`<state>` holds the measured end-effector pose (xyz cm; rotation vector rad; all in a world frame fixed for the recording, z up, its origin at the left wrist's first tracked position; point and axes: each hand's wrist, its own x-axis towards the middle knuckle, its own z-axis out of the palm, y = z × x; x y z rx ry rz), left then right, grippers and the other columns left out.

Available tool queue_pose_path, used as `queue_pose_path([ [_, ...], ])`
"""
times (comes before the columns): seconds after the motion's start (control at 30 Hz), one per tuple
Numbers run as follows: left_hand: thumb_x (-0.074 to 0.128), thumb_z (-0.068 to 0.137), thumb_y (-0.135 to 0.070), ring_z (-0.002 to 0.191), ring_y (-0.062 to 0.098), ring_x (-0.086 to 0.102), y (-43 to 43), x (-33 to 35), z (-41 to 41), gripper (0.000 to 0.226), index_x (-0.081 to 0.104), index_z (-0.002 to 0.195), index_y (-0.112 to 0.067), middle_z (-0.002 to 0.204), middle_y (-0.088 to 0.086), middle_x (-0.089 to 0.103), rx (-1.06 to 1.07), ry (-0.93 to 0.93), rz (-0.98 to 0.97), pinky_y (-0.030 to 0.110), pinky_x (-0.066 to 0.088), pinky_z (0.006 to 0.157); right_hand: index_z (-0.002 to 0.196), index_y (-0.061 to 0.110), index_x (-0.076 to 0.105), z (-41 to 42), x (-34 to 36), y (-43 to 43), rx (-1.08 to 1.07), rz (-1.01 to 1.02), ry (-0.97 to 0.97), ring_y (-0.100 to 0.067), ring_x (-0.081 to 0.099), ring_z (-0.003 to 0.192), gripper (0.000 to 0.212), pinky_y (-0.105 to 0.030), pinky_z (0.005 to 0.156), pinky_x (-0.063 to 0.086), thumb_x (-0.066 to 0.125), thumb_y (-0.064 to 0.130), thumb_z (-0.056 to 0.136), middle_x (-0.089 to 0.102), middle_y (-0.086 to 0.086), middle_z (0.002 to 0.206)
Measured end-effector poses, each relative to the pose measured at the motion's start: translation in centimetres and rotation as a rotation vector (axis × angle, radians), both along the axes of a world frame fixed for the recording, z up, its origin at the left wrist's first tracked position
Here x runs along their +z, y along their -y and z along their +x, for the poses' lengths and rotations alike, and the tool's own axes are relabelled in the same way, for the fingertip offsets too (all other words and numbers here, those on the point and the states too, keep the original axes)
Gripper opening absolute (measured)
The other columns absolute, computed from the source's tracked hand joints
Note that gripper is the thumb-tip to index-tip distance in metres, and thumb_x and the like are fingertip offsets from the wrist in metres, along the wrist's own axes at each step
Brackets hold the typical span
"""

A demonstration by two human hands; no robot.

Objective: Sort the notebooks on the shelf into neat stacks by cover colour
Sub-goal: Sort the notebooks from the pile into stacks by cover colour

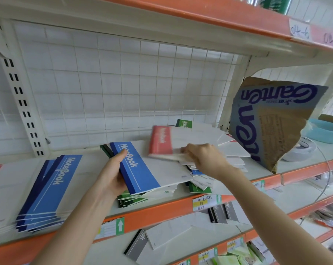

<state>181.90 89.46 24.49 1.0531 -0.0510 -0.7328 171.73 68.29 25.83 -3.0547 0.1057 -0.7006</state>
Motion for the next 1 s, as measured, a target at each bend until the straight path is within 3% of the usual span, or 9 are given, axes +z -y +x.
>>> queue_pose_path([
  [0.13, 0.048, 0.096, -0.022, 0.078, 0.024, 0.062, 0.2, 0.0, -0.6, 0.025, 0.053, 0.116, -0.009, 0.096, 0.011, 0.065, -0.047, 0.047, 0.04, 0.036, 0.045, 0.06, 0.11, 0.006, 0.067, -1.1, -1.7, -2.4, 0.329, 0.138, -0.063, -0.023, 0.067, 0.089, 0.042, -0.029, 0.076, 0.051, 0.037, 0.029, 0.092, 0.071, -0.007, 0.104],
  [0.27, 0.052, 0.092, -0.013, 0.075, 0.025, 0.061, -0.6, -0.1, -0.8, 0.021, 0.053, 0.113, -0.007, 0.086, 0.011, 0.064, -0.011, 0.067, 0.13, 0.036, 0.044, 0.058, 0.108, 0.006, 0.068, -1.1, -1.4, -3.2, 0.282, 0.494, -0.06, -0.008, 0.058, 0.11, 0.032, -0.019, 0.094, 0.043, 0.047, 0.024, 0.092, 0.063, 0.008, 0.116],
  [0.43, 0.055, 0.091, -0.015, 0.077, 0.026, 0.062, -2.5, 0.1, -0.9, 0.004, 0.057, 0.093, -0.013, 0.085, 0.01, 0.065, -0.002, 0.1, 0.143, 0.036, 0.045, 0.061, 0.088, -0.002, 0.064, 0.5, -0.5, -5.2, -0.129, 0.683, -0.015, -0.025, 0.056, 0.072, 0.03, -0.034, 0.066, 0.044, 0.05, 0.023, 0.094, 0.063, -0.012, 0.08],
  [0.53, 0.058, 0.09, -0.014, 0.078, 0.027, 0.063, -3.8, 0.3, -0.9, 0.004, 0.06, 0.092, -0.014, 0.087, 0.011, 0.067, 0.021, 0.131, 0.141, 0.036, 0.047, 0.062, 0.065, 0.01, 0.048, 1.4, -0.1, -7.7, -0.159, 1.006, -0.151, -0.009, 0.042, 0.039, 0.035, -0.02, 0.041, 0.031, 0.055, 0.032, 0.092, 0.043, 0.0, 0.054],
  [0.63, 0.061, 0.088, -0.013, 0.077, 0.026, 0.064, -5.6, 0.2, -0.6, 0.008, 0.062, 0.096, -0.014, 0.087, 0.01, 0.068, 0.075, 0.139, 0.148, 0.035, 0.048, 0.061, 0.067, 0.013, 0.041, 2.5, -0.4, -9.7, -0.142, 1.068, -0.203, 0.002, 0.039, 0.03, 0.033, -0.013, 0.03, 0.028, 0.06, 0.026, 0.09, 0.042, 0.003, 0.056],
  [0.7, 0.062, 0.087, -0.013, 0.074, 0.025, 0.065, -7.1, 0.1, -0.3, 0.009, 0.063, 0.096, -0.014, 0.083, 0.009, 0.069, 0.117, 0.132, 0.158, 0.033, 0.048, 0.058, 0.075, 0.012, 0.05, 3.5, -0.4, -11.4, -0.112, 1.043, -0.165, -0.005, 0.056, 0.049, 0.022, -0.017, 0.038, 0.04, 0.063, 0.024, 0.088, 0.054, -0.001, 0.066],
  [0.77, 0.062, 0.087, -0.014, 0.072, 0.024, 0.063, -8.8, 0.3, 0.0, 0.007, 0.062, 0.094, -0.013, 0.081, 0.009, 0.067, 0.154, 0.109, 0.166, 0.033, 0.047, 0.058, 0.095, 0.008, 0.058, 4.6, -0.4, -13.1, -0.102, 1.049, -0.112, -0.023, 0.064, 0.077, 0.02, -0.031, 0.064, 0.055, 0.066, 0.023, 0.085, 0.064, -0.009, 0.087],
  [0.83, 0.06, 0.089, -0.018, 0.073, 0.025, 0.062, -10.6, 0.7, 0.3, 0.006, 0.06, 0.093, -0.014, 0.083, 0.01, 0.065, 0.191, 0.074, 0.152, 0.034, 0.045, 0.057, 0.105, 0.01, 0.057, 5.6, -0.2, -15.1, -0.095, 1.082, -0.082, -0.022, 0.062, 0.076, 0.022, -0.027, 0.07, 0.054, 0.065, 0.017, 0.086, 0.065, -0.011, 0.095],
  [1.0, 0.049, 0.094, -0.032, 0.081, 0.023, 0.064, -15.9, 0.6, 1.0, 0.027, 0.06, 0.11, -0.013, 0.093, 0.008, 0.068, 0.25, 0.03, 0.035, 0.035, 0.047, 0.062, 0.083, 0.016, 0.053, 8.4, -0.9, -20.2, -0.103, 1.198, 0.024, -0.022, 0.058, 0.07, 0.015, -0.032, 0.066, 0.051, 0.062, 0.004, 0.084, 0.065, -0.014, 0.089],
])
